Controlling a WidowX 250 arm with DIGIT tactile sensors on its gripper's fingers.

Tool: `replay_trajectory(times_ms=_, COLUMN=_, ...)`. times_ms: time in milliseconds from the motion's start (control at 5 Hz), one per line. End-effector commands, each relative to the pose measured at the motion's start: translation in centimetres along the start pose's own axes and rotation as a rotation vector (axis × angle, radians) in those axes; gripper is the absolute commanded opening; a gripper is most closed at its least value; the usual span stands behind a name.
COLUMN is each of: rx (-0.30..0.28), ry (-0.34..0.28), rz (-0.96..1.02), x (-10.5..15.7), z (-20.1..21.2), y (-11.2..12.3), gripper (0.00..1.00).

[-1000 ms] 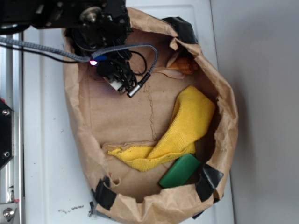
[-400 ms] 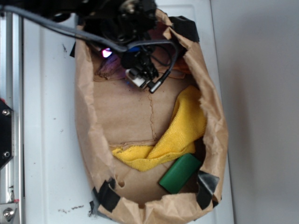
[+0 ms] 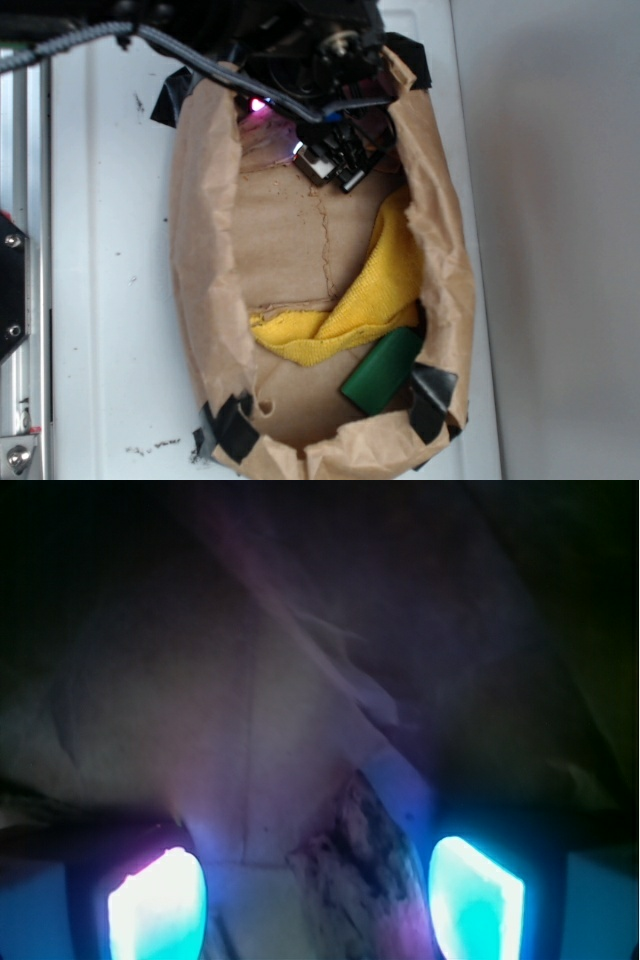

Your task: Grab the wood chip.

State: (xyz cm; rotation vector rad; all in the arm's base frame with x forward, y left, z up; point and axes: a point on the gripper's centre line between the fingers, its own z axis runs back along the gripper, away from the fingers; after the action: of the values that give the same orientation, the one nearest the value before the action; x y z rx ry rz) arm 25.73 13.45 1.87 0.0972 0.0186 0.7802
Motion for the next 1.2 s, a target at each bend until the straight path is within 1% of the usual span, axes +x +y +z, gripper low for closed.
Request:
replay_trajectory(times_ms=0, rx=-0.045, ry=-0.064, rz=0.029, x=2.6, z=2.0, y=1.0, gripper=1.0)
replay_trajectory(times_ms=200, rx=-0.062, ry=-0.074, rz=0.044, x=1.7, z=1.4, y=1.7, gripper=0.0)
replay_trajectory(times_ms=400, rx=-0.079, ry=-0.072, rz=0.04, x=1.6, z=1.1, y=2.0, gripper=0.0)
replay_trajectory(times_ms=1000, rx=-0.1, ry=-0.074, rz=0.043, x=1.1, z=1.0, y=2.1, gripper=0.0)
